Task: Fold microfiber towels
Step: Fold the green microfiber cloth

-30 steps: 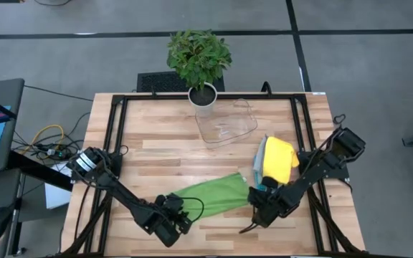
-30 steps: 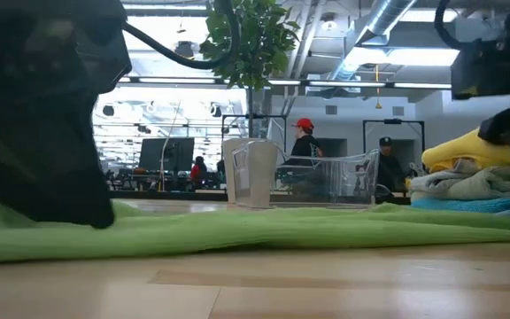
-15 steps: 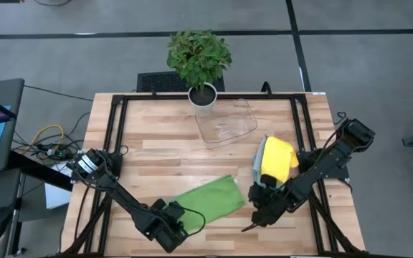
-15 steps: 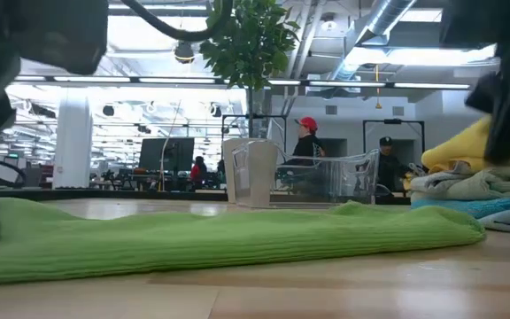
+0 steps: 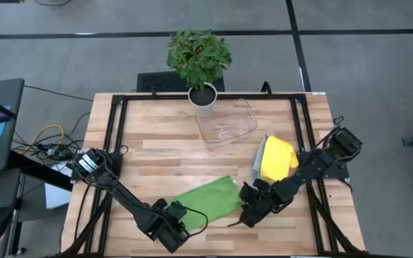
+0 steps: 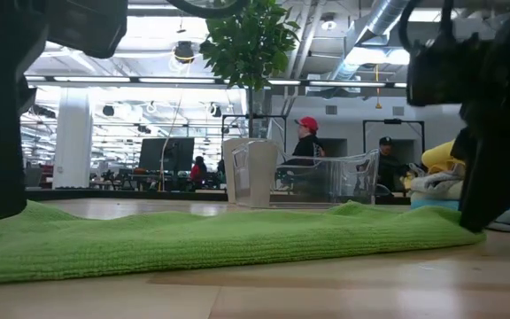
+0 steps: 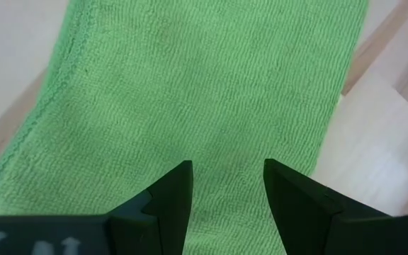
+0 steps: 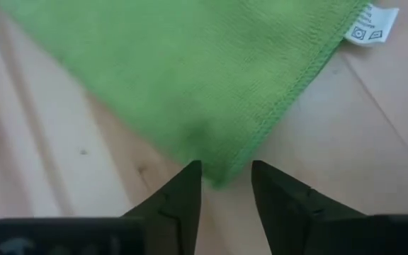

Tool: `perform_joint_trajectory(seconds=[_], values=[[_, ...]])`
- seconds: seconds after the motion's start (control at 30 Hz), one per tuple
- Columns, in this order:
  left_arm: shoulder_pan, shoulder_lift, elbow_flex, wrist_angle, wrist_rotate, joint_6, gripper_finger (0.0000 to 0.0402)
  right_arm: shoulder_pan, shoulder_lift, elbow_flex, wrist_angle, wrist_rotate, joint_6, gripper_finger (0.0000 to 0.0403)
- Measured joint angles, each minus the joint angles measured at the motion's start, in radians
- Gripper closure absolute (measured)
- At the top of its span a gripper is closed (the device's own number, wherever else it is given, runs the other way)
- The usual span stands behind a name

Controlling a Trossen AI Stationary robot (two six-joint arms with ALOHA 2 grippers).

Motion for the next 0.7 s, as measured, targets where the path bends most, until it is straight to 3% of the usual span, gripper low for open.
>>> perform_joint_trajectory(seconds=[0.3, 0.53, 0.7], values=[[0.0, -0.002, 0.0, -0.002, -0.002, -0.002, 0.0235, -0.028, 0.048, 0.004, 0.008, -0.016, 0.002, 0.0265], [0.005, -0.003, 0.0, -0.001, -0.063, -0.022, 0.0235, -0.032, 0.045, 0.003, -0.005, -0.042, 0.028, 0.0382], [0.02, -0.003, 0.0, 0.002, -0.072, -0.024, 0.0236, -0.045, 0.051, 0.038, -0.027, -0.068, 0.01, 0.038]])
